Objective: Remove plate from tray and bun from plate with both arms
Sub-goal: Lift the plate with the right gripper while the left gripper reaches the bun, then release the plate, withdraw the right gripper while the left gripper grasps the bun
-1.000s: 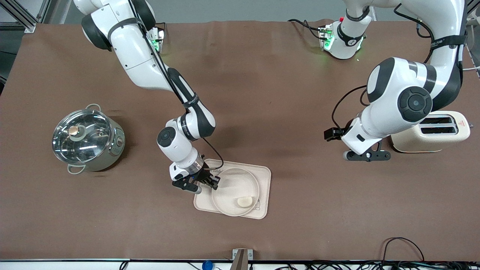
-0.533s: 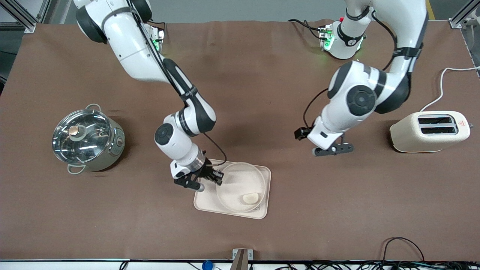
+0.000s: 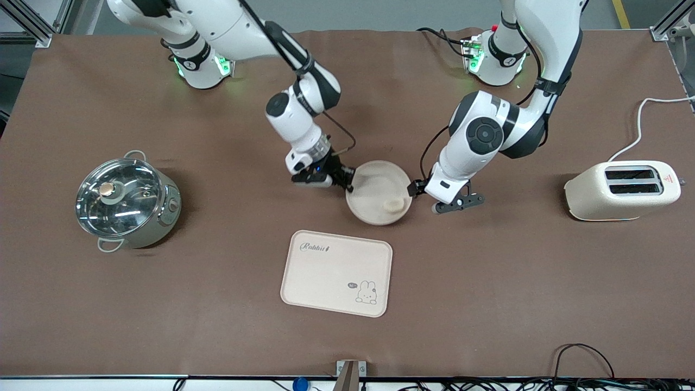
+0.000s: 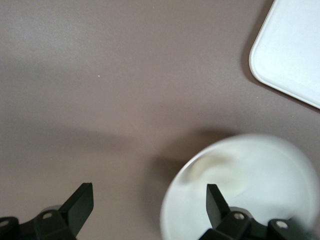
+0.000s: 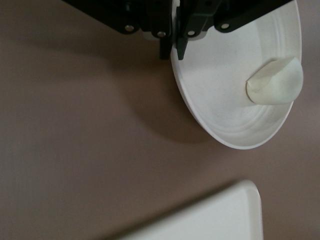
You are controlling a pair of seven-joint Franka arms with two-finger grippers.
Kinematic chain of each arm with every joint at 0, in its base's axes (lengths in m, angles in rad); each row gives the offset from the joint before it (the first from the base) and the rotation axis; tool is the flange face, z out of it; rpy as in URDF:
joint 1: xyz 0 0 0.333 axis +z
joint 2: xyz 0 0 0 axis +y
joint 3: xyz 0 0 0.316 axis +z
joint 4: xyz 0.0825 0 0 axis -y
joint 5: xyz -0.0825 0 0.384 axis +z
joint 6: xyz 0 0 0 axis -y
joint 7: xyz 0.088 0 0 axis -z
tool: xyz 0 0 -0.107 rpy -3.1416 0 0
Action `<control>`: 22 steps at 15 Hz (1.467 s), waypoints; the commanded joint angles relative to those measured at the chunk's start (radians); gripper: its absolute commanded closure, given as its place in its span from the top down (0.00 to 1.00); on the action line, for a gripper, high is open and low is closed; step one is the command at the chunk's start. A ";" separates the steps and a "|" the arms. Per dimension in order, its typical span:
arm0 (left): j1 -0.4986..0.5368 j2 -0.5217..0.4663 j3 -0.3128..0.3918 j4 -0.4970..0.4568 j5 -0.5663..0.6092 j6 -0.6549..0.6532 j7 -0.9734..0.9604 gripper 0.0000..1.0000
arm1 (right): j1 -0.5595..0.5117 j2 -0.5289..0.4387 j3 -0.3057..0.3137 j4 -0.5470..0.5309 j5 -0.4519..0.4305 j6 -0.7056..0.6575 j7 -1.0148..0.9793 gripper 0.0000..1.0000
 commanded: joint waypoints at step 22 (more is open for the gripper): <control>-0.140 0.040 -0.013 -0.144 0.055 0.122 -0.173 0.99 | -0.269 -0.236 -0.523 0.510 -0.327 -1.261 -0.431 1.00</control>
